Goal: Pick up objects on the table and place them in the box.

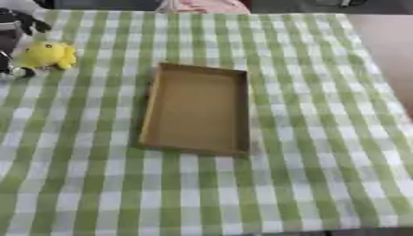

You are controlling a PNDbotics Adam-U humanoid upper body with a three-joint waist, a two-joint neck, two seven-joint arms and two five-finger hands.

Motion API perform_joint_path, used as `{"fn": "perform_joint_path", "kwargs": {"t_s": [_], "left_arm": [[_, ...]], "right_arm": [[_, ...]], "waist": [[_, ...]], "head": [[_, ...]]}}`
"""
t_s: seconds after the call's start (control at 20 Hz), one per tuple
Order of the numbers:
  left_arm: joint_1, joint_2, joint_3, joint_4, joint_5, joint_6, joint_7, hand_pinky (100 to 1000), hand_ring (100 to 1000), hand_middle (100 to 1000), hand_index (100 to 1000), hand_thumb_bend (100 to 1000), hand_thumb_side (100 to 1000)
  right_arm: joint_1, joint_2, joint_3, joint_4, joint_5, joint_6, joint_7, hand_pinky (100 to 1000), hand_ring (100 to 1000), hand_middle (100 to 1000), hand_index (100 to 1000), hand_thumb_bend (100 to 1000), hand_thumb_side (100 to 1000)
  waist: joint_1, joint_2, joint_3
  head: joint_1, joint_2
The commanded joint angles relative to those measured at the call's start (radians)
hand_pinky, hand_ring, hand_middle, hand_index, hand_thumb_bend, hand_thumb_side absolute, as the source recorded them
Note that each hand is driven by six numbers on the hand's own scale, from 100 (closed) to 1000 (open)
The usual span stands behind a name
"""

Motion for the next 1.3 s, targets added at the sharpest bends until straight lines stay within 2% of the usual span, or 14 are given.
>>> {"fn": "perform_joint_path", "kwargs": {"t_s": [0.05, 0.3, 0.55, 0.75, 1.0, 1.3], "left_arm": [[-0.036, 0.013, 0.001, -0.008, -0.017, 0.028, 0.022, 636, 823, 848, 977, 503, 100], [-0.048, 0.013, 0.03, -0.03, -0.011, 0.08, 0.023, 589, 832, 858, 974, 481, 100], [-0.066, 0.007, 0.072, -0.074, -0.007, 0.131, -0.029, 656, 854, 876, 978, 516, 100], [-0.076, 0.002, 0.089, -0.091, -0.024, 0.147, -0.071, 692, 864, 882, 980, 526, 100], [-0.08, 0.006, 0.082, -0.077, -0.08, 0.157, -0.099, 778, 871, 889, 988, 551, 100], [-0.081, 0.023, 0.068, -0.034, -0.14, 0.173, -0.097, 761, 863, 884, 899, 537, 100]], "right_arm": [[-0.008, -0.012, -0.004, -0.019, -0.001, 0.003, 0.002, 781, 707, 585, 853, 100, 796], [-0.013, -0.007, -0.004, -0.019, 0.001, 0.005, 0.006, 781, 707, 584, 853, 100, 800], [-0.024, -0.005, -0.005, -0.019, -0.001, 0.002, 0.007, 781, 707, 583, 852, 100, 800], [-0.033, -0.003, -0.007, -0.019, -0.001, 0.001, 0.007, 781, 707, 583, 852, 100, 801], [-0.039, 0.0, -0.009, -0.019, 0.003, 0.005, 0.01, 782, 708, 582, 853, 100, 808], [-0.038, 0.005, -0.012, -0.019, 0.011, 0.013, 0.011, 782, 708, 582, 854, 100, 813]], "waist": [[0.004, -0.012, -0.003], [0.005, 0.0, -0.009], [0.006, 0.015, -0.02], [0.011, 0.029, -0.028], [0.021, 0.041, -0.034], [0.028, 0.045, -0.034]], "head": [[0.006, -0.012], [0.01, -0.022], [0.018, -0.043], [0.026, -0.06], [0.026, -0.066], [0.025, -0.06]]}}
